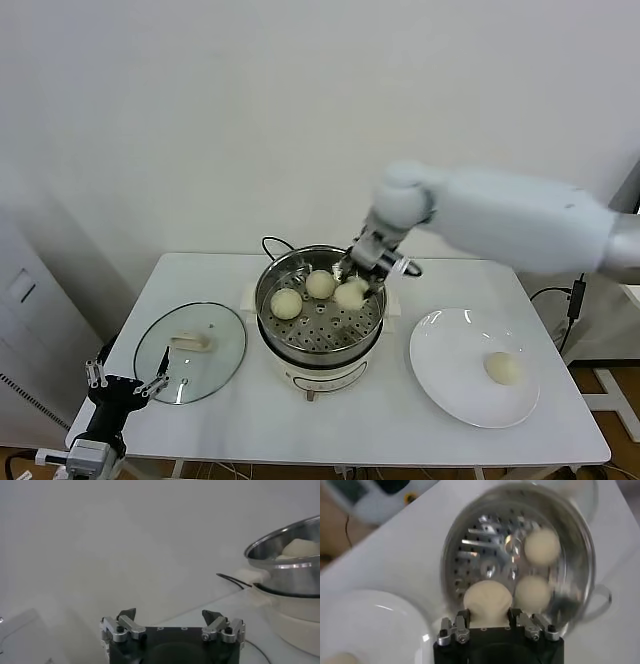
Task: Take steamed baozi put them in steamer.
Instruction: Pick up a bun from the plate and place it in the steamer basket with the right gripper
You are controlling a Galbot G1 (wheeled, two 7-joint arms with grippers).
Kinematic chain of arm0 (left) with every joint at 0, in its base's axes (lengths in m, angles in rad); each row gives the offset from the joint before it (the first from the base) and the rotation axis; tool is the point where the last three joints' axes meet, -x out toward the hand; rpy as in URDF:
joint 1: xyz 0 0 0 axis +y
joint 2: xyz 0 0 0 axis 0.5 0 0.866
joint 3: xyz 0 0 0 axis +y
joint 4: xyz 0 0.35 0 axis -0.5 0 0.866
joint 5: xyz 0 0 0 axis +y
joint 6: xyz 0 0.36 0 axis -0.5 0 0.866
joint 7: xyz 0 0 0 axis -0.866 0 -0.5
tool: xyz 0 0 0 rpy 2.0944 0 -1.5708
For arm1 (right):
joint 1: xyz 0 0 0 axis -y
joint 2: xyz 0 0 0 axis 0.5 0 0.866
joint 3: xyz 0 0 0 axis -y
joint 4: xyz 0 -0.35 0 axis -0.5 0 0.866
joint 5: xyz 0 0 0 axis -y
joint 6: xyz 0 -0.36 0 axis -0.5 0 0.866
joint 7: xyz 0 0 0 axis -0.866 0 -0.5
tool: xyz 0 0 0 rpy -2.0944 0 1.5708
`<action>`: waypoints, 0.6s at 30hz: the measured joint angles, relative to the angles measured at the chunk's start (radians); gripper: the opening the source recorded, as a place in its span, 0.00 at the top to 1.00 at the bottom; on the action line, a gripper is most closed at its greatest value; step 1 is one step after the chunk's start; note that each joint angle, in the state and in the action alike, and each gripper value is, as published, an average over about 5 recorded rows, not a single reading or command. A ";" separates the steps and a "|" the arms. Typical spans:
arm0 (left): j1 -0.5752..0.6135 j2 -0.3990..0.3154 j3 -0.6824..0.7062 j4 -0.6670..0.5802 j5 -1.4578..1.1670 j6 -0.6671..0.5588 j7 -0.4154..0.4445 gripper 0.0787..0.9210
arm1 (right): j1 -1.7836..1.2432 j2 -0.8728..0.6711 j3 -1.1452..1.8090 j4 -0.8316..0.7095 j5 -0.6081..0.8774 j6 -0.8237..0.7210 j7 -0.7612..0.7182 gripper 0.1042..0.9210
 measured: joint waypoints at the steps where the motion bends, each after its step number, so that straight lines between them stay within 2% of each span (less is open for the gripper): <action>1: 0.000 -0.001 -0.001 0.001 -0.002 0.000 0.000 0.12 | -0.018 0.011 0.009 0.003 -0.028 0.023 0.002 0.54; 9: -0.005 -0.004 0.003 0.009 -0.004 0.000 0.000 0.12 | -0.111 0.059 0.056 0.028 -0.174 0.164 -0.006 0.52; 12: -0.005 -0.004 0.006 0.009 -0.003 0.000 0.000 0.12 | -0.129 0.062 0.066 0.036 -0.209 0.197 -0.013 0.45; 18: -0.008 0.000 0.010 0.011 -0.003 0.001 0.000 0.12 | -0.146 0.056 0.084 0.041 -0.255 0.237 -0.017 0.23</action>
